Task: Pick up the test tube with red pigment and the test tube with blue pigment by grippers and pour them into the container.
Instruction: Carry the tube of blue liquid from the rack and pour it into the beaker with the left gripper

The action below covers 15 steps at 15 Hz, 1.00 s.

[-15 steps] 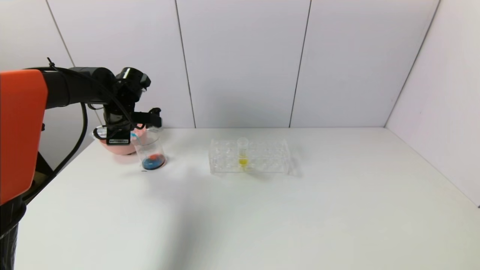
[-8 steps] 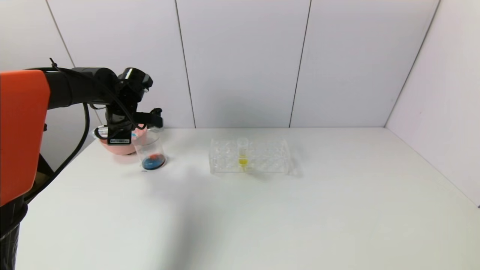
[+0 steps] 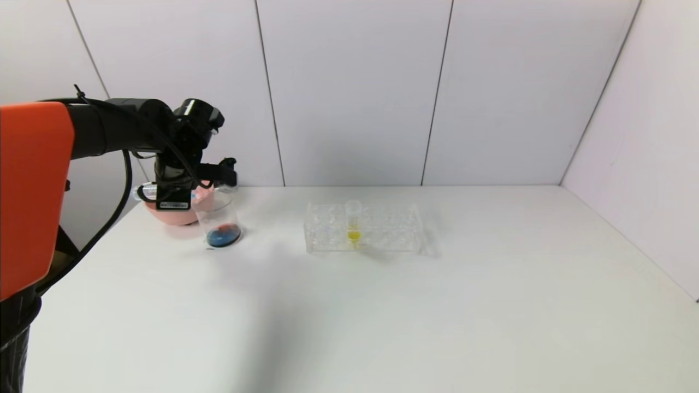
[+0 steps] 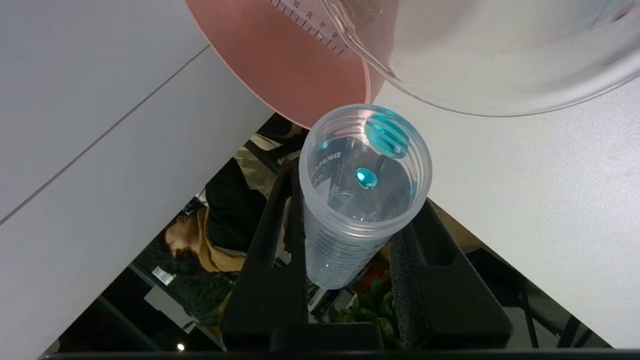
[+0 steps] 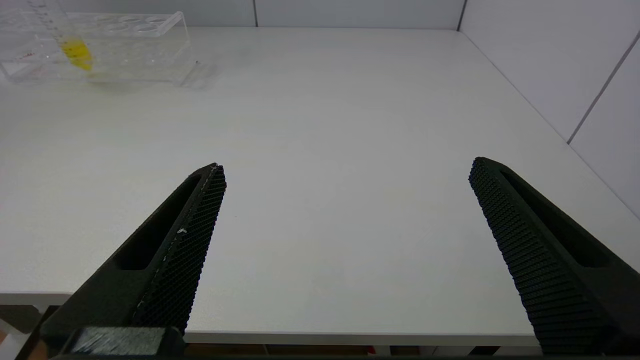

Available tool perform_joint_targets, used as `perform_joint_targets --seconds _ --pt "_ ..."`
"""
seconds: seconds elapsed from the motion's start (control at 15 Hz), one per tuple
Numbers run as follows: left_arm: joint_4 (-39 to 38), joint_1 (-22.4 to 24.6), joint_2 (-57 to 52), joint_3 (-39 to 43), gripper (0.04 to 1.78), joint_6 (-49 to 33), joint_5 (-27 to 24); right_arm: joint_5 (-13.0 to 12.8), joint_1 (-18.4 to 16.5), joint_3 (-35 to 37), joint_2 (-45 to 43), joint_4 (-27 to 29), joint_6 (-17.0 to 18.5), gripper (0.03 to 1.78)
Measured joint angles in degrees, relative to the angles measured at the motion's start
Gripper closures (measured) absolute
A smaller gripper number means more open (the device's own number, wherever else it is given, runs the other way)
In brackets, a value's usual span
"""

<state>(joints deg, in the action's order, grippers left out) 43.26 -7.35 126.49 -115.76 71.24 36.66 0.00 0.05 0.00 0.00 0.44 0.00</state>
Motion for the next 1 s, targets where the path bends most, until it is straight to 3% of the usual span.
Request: perform_joint_targets --seconds 0.53,1.0 --pt "0.09 -0.06 0.2 0.0 1.34 0.0 0.35 0.0 0.0 0.0 0.0 0.0 0.0 0.04" --pt "0.09 -0.78 0.52 0.0 1.34 0.5 5.75 0.0 0.02 0.0 0.0 0.0 0.0 0.04"
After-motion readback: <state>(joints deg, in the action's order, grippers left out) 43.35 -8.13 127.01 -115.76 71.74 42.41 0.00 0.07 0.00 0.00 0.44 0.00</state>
